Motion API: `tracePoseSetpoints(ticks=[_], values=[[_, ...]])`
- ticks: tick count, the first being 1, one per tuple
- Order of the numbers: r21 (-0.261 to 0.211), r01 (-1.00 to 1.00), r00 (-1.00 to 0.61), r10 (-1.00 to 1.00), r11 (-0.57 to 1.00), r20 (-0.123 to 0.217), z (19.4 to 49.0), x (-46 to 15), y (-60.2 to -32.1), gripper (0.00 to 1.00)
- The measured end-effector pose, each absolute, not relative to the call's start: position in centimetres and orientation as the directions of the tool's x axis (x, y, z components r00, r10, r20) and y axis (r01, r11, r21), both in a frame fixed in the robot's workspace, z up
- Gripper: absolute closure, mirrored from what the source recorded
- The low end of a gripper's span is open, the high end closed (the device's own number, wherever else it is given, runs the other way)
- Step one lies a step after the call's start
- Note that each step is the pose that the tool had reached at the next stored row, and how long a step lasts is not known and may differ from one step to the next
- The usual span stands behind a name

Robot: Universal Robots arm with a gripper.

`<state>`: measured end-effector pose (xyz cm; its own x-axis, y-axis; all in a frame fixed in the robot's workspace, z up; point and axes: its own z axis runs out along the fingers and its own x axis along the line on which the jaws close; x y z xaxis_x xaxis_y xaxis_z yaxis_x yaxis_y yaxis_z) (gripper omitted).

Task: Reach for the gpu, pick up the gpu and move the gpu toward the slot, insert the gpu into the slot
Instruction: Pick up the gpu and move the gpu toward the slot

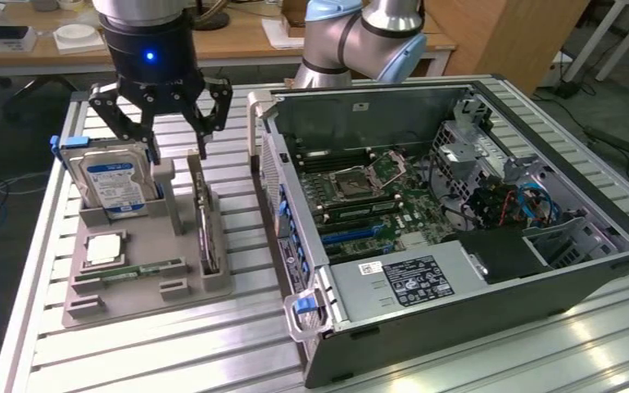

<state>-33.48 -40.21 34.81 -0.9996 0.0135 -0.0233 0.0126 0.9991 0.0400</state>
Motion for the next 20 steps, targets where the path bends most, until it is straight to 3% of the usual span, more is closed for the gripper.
tracePoseSetpoints(ticks=[20], values=[[0.04, -0.043, -0.999, -0.042, 0.998, -0.023, 31.4, -33.4, -41.8, 0.41]])
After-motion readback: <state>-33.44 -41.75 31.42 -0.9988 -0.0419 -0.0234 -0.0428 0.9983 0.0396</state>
